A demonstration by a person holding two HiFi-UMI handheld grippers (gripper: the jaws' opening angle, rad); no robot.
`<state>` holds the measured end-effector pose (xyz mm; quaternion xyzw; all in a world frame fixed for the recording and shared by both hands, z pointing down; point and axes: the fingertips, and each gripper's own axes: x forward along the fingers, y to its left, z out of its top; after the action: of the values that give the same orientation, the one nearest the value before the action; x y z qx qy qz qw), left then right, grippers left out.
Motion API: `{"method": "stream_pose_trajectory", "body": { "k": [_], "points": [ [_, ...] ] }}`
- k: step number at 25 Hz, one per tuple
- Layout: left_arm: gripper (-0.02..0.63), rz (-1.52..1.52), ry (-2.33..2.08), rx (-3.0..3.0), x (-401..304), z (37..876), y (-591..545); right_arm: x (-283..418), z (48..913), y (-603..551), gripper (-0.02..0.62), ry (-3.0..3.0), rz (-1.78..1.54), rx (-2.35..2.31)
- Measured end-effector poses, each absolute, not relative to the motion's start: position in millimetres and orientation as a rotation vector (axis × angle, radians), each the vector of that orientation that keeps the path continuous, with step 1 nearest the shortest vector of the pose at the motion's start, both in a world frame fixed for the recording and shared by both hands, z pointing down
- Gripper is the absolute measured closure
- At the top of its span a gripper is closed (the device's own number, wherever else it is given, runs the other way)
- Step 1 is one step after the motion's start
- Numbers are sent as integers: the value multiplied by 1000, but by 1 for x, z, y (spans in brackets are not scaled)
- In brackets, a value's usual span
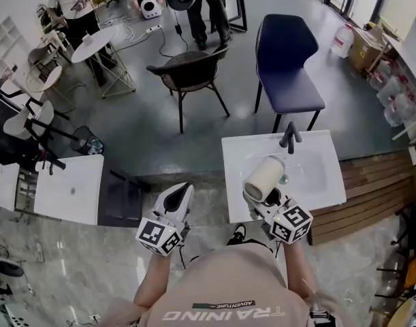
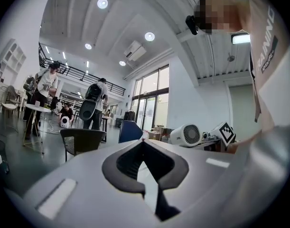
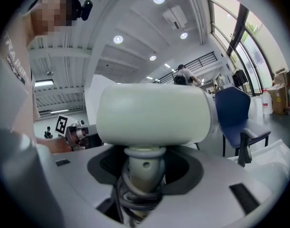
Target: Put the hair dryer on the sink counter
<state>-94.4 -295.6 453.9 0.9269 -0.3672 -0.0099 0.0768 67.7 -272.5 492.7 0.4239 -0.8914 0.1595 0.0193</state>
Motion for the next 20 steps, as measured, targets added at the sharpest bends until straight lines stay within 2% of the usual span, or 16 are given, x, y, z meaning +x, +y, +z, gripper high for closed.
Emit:
{"method": "stream_pose_trajectory", "body": {
  "k": [20],
  "points": [
    [598,87,-1106,2747,-25,462,-343,97,540,-330,374,-2690,691,1211]
  ]
}}
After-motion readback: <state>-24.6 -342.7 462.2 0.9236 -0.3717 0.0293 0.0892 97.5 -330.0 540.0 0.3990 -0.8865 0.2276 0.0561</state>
